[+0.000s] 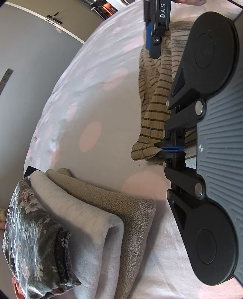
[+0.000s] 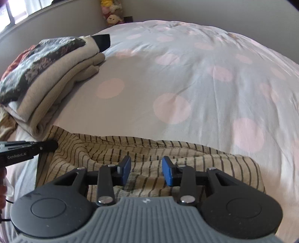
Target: Fold clothes
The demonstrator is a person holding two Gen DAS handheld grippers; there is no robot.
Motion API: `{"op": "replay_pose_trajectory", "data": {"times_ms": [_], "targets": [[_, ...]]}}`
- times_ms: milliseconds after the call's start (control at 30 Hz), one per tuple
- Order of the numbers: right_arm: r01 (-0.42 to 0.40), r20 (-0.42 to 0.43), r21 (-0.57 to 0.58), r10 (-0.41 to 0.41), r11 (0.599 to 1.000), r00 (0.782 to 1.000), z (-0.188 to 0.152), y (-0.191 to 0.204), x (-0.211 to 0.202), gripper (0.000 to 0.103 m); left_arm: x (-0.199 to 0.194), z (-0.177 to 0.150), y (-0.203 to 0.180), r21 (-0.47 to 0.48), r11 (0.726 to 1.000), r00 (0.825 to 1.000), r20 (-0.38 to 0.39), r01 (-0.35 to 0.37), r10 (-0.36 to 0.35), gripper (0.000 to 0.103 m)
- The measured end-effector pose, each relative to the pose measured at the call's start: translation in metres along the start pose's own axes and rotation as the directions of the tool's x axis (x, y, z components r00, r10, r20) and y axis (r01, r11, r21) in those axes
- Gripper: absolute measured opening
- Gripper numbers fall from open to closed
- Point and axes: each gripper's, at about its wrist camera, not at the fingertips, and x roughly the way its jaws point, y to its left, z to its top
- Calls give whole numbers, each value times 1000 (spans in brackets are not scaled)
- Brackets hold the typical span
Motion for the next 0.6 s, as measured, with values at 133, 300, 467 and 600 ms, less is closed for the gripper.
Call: {"op": "replay_pose_trajectory", "data": {"times_ms": [133,300,467,600], "targets": [[6,-42,-109,-11,994,999,1,7,17,59,2,-2,2,-2,1000,1000,-9,-2,2,0],[13,-52,-163,-22,987,998,-11,13,28,35,0,-3,3,-8,1000,1000,-11,0,0,0],[42,-12,-156,-45,987,999,-8,13,22,2,-18,2,-2,21,1000,997,80,17,-19,0],[60,26,-114,-57,992,998,-1,8,16,2,-25,3,-5,33,999,992,122,10,-14,0]]}}
